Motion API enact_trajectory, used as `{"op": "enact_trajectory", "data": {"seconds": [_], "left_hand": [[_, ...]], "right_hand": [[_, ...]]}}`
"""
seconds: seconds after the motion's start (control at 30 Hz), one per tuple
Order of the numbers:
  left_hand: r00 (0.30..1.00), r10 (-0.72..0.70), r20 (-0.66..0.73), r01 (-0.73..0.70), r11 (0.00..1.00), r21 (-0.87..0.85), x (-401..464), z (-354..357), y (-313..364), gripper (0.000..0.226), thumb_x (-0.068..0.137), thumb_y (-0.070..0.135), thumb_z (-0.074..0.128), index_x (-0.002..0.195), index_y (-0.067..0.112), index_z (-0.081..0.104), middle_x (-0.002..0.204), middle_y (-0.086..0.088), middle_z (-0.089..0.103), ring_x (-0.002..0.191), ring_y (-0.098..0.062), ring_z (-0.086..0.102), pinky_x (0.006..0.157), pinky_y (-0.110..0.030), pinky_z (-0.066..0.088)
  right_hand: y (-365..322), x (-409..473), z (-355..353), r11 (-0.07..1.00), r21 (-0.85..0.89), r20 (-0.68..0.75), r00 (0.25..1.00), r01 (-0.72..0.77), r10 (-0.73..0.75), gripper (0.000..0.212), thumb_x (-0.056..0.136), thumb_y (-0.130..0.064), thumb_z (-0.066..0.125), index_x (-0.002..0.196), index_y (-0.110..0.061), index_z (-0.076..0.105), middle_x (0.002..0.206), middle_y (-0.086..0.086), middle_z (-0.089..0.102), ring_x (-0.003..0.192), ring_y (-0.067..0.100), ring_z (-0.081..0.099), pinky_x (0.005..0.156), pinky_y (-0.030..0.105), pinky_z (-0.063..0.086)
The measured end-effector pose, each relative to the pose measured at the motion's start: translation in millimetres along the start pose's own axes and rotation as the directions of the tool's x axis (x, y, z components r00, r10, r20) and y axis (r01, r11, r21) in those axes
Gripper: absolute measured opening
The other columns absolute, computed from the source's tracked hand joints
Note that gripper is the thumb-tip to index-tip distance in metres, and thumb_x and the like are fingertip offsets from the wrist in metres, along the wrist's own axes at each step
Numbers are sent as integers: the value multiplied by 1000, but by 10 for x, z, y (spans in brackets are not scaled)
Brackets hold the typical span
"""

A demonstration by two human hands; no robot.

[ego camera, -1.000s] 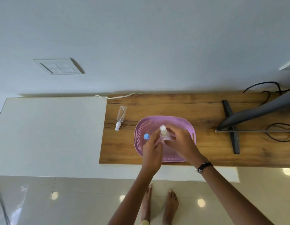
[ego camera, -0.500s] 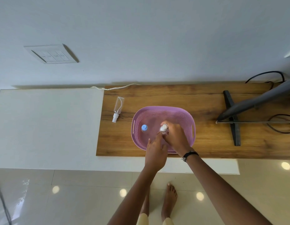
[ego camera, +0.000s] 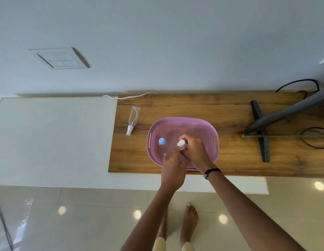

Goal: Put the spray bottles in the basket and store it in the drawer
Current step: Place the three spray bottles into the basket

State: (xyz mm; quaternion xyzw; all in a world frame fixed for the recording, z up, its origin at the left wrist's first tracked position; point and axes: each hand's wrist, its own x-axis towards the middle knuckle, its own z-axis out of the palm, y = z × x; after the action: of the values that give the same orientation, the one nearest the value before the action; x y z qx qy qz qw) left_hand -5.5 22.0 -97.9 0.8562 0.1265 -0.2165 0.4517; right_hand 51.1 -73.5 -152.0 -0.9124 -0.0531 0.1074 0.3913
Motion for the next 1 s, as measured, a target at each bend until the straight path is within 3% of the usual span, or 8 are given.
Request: {"op": "enact_trajectory", "data": {"seconds": [0.33,0.53,0.6,0.7,0.77,0.83,0.9,1.0], "left_hand": [[1000,-20,6,20,1000,-11,-64,-87,56,51,92,1,36,141,13,36,137,-8,51,131,-27,38,117,-48,22],[996,-47,-76,38,992,-118,-131,-197,-30,54,89,16,38,143,23,35,113,-2,61,109,-30,57,95,-51,49],[989,-68,-131,43,982,-186,-133,-290,-43,51,92,12,39,142,22,39,97,0,63,89,-17,60,78,-37,55],[976,-67,-209,11,966,-258,-121,-470,-60,45,95,6,43,137,21,46,80,22,49,69,7,48,66,-12,42],[967,-64,-248,-12,955,-295,-116,-620,-36,40,96,8,45,133,23,50,95,24,58,82,12,54,70,-6,43],[960,-75,-269,-25,936,-352,-101,-765,-35,39,96,8,45,131,21,53,117,12,64,104,2,59,84,-16,49],[954,-134,-267,9,906,-424,-74,-907,-77,44,95,8,46,136,20,48,133,5,57,122,-9,52,98,-27,44],[943,-199,-267,48,875,-482,-18,-1092,-185,47,95,7,44,141,17,41,143,1,48,130,-11,44,104,-28,36]], "right_hand": [[-28,-24,-8,1000,-4,9,1000,-1,1,20,80,-4,68,98,-10,62,89,6,68,79,18,62,67,18,48],[-78,-144,-186,998,-59,-75,997,-26,22,41,76,0,73,115,-6,62,107,10,70,95,22,65,78,19,49],[-150,-179,-282,996,-89,-111,994,-8,-2,47,73,-1,76,117,-7,62,107,8,71,91,17,66,75,12,44],[-359,-162,-394,994,-96,-124,991,43,-55,48,73,-3,77,118,-9,62,108,5,71,83,9,62,73,9,39],[-549,-91,-400,989,-105,-108,988,101,-113,48,75,-6,77,120,-11,60,109,4,70,88,12,64,77,14,44],[-749,0,-352,980,-110,-79,982,165,-174,46,77,-8,74,121,-14,58,110,3,70,92,15,65,79,18,49],[-959,89,-237,970,-115,-40,975,214,-220,43,81,-8,71,121,-15,57,112,3,68,96,16,64,81,22,52],[-1207,204,29,952,-129,28,960,279,-278,40,85,-1,63,122,-14,56,117,5,66,95,17,64,79,26,54]]}}
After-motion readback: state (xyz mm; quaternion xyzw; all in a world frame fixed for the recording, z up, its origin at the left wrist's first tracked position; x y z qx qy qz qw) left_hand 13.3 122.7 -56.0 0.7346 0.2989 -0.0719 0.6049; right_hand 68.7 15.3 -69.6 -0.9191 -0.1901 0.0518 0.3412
